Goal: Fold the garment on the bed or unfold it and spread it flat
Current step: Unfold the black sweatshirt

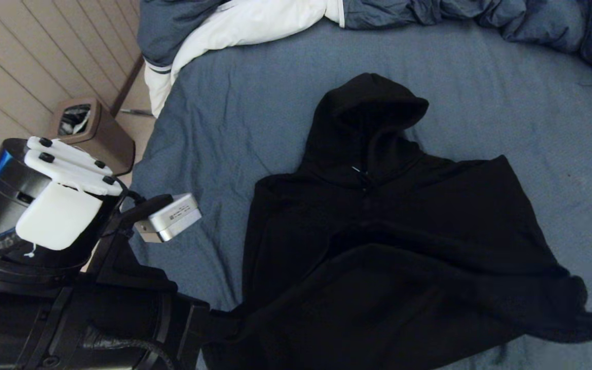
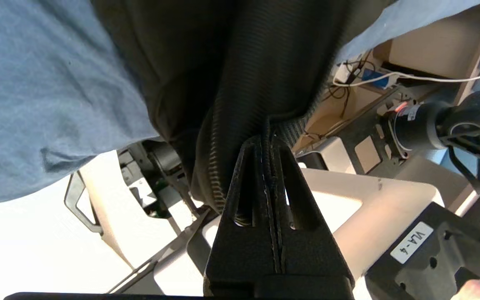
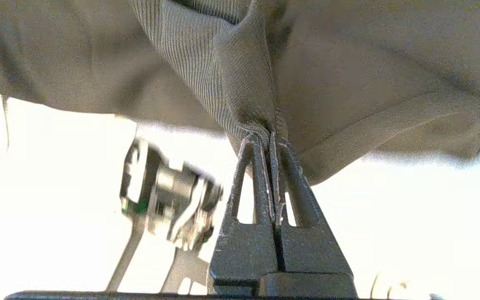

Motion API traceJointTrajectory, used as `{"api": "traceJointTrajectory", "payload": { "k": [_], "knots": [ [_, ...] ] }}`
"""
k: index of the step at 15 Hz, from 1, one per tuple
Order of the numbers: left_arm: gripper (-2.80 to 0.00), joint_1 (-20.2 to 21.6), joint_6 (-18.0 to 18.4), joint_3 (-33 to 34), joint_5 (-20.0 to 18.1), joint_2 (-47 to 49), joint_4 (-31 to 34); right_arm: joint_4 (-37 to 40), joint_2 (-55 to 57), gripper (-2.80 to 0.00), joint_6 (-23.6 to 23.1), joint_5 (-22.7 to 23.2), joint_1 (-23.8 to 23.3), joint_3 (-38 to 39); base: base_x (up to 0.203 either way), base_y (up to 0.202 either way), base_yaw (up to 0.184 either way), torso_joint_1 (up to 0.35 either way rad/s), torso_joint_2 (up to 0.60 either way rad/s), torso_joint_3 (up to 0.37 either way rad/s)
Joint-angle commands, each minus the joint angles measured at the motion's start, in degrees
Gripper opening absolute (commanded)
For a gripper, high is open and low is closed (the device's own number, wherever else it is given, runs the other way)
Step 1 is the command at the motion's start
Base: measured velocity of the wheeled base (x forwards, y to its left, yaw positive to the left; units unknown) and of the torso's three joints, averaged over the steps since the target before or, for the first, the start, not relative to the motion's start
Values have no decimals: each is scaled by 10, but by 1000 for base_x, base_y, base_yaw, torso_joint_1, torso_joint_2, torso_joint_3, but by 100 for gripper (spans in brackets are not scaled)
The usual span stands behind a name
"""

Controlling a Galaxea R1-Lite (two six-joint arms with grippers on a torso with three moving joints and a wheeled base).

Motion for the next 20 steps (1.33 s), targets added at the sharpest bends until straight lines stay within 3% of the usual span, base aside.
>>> {"api": "traceJointTrajectory", "payload": {
  "k": [1, 8, 9, 11, 20],
  "knots": [
    [-280, -2, -1, 26, -2, -10, 2, 56, -106, -280, -1, -7, 1, 48, 0, 0, 0, 0, 0, 0],
    [-280, -36, 0, 62, -14, -35, 2, 70, -116, -280, 0, -26, 4, 104, 0, 0, 0, 0, 0, 0],
    [0, -36, 0, 62, -14, -33, 1, 63, -107, -280, 1, -28, 2, 105, 0, 0, 0, 0, 0, 0],
    [0, -36, -1, 62, -13, -29, 1, 46, -106, -280, -1, -46, 6, 118, 0, 0, 0, 0, 0, 0],
    [0, -35, 1, 50, -11, -43, 0, 37, -108, -280, -2, -45, 12, 102, 0, 0, 0, 0, 0, 0]
  ]
}}
